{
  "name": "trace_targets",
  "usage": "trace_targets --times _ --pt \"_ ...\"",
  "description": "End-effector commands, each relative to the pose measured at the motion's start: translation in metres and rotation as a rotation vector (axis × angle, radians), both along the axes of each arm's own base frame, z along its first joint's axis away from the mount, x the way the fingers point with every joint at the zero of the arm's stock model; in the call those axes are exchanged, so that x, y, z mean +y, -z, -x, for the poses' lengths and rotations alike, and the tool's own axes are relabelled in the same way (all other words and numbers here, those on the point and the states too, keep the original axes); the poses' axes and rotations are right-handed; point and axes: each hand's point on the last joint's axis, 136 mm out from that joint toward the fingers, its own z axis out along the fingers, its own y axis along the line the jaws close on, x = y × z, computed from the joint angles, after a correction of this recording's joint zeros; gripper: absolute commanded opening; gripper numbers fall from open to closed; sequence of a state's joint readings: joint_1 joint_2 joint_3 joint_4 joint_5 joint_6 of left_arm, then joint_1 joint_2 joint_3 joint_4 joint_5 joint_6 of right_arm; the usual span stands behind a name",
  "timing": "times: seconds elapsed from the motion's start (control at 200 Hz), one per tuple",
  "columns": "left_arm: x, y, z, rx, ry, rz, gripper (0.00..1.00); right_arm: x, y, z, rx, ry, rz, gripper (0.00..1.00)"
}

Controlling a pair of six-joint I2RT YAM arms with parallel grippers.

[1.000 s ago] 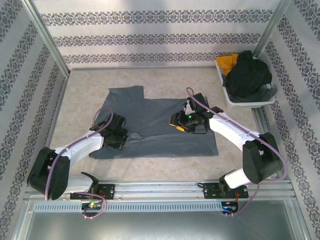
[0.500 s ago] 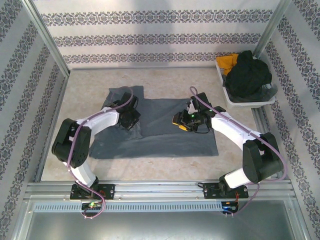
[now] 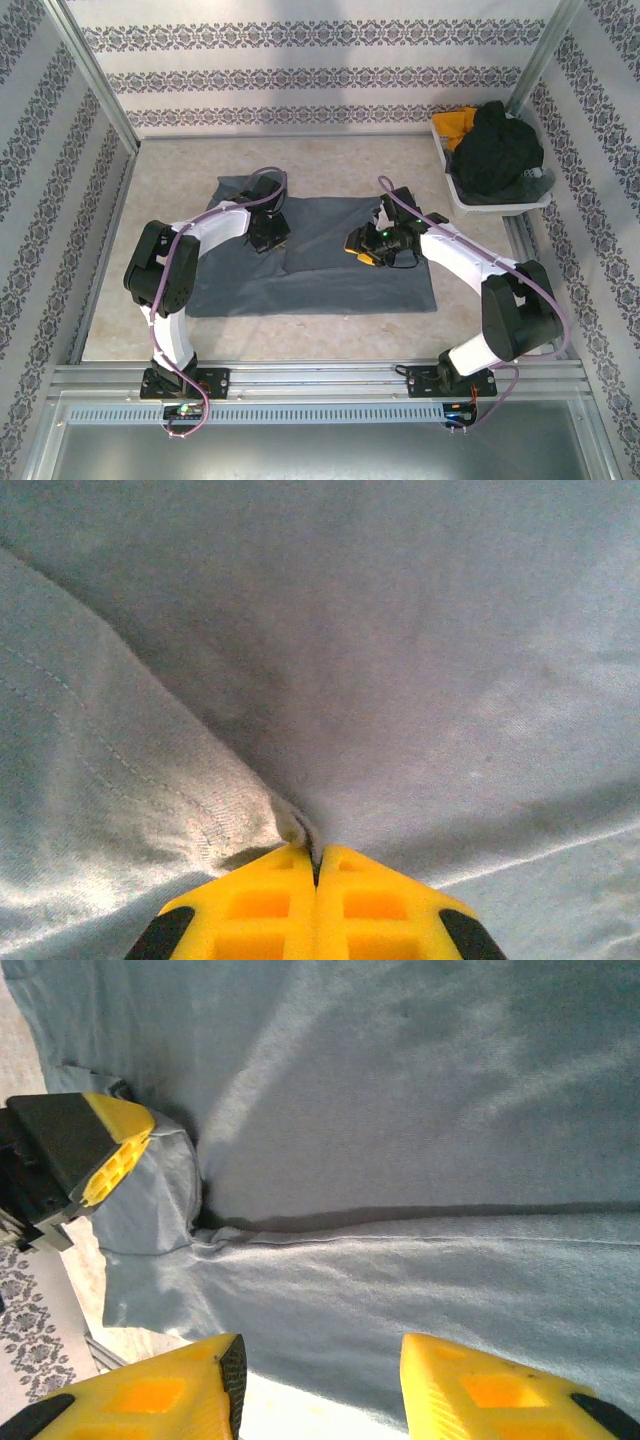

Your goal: Fold and stack the t-shirts

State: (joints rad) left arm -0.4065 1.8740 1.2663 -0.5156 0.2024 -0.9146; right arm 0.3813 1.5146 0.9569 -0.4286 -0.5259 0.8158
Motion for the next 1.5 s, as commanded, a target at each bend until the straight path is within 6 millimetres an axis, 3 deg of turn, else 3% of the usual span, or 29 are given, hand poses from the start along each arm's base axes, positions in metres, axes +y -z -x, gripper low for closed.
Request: trace_targets --times 0.0,0.175,0.305,0.355,0.435,0.545,0.734,0.804,0.954,1.064,1.144,1.204,1.284,1.389,1.494 --pt "-0.006 -0.005 0.0 -0.016 0.075 -0.014 0.0 0.0 0.004 0.001 0.033 0.01 -0.012 0.45" --pt "-0.01 -0.007 -0.003 -0.041 0.086 0.007 0.0 -0.006 0.006 -0.002 0.027 0.04 0.018 0.45" --pt "0.001 -0.027 -0.011 -0.118 0.051 -0.032 0.52 -0.025 0.009 -0.005 -0.002 0.112 0.076 0.43" --pt "0.014 -0.038 -0.011 -0.152 0.02 -0.065 0.58 -0.034 0.014 -0.007 -0.01 0.15 0.098 0.42" --pt "0.039 -0.042 -0.009 -0.154 -0.07 -0.057 0.57 -0.05 0.026 -0.012 0.002 0.2 0.144 0.4" --pt "0.075 -0.017 -0.006 -0.084 -0.192 0.015 0.55 -0.061 0.043 -0.025 0.033 0.228 0.196 0.38" --pt "0.119 0.021 -0.001 0.016 -0.353 0.046 0.53 -0.059 0.075 -0.039 0.13 0.206 0.294 0.36" --pt "0.134 0.032 0.009 0.059 -0.405 0.024 0.52 -0.059 0.087 -0.03 0.208 0.195 0.347 0.37" --pt "0.16 0.043 0.04 0.124 -0.477 -0.017 0.51 -0.048 0.09 -0.005 0.278 0.153 0.413 0.38" --pt "0.179 0.044 0.061 0.14 -0.52 -0.027 0.51 -0.032 0.09 0.018 0.329 0.141 0.389 0.38" --pt "0.19 0.036 0.064 0.13 -0.537 -0.025 0.51 -0.022 0.084 0.023 0.328 0.133 0.368 0.39" --pt "0.197 0.022 0.056 0.093 -0.533 -0.039 0.52 -0.02 0.074 0.018 0.301 0.141 0.361 0.4" --pt "0.202 -0.002 0.031 0.005 -0.525 -0.04 0.56 -0.02 0.053 -0.001 0.226 0.151 0.345 0.42" --pt "0.214 -0.034 -0.009 -0.114 -0.528 -0.067 0.56 -0.022 0.021 -0.04 0.063 0.138 0.34 0.47" --pt "0.228 -0.047 -0.05 -0.169 -0.534 -0.074 0.56 -0.034 0.005 -0.081 -0.033 0.112 0.354 0.49"
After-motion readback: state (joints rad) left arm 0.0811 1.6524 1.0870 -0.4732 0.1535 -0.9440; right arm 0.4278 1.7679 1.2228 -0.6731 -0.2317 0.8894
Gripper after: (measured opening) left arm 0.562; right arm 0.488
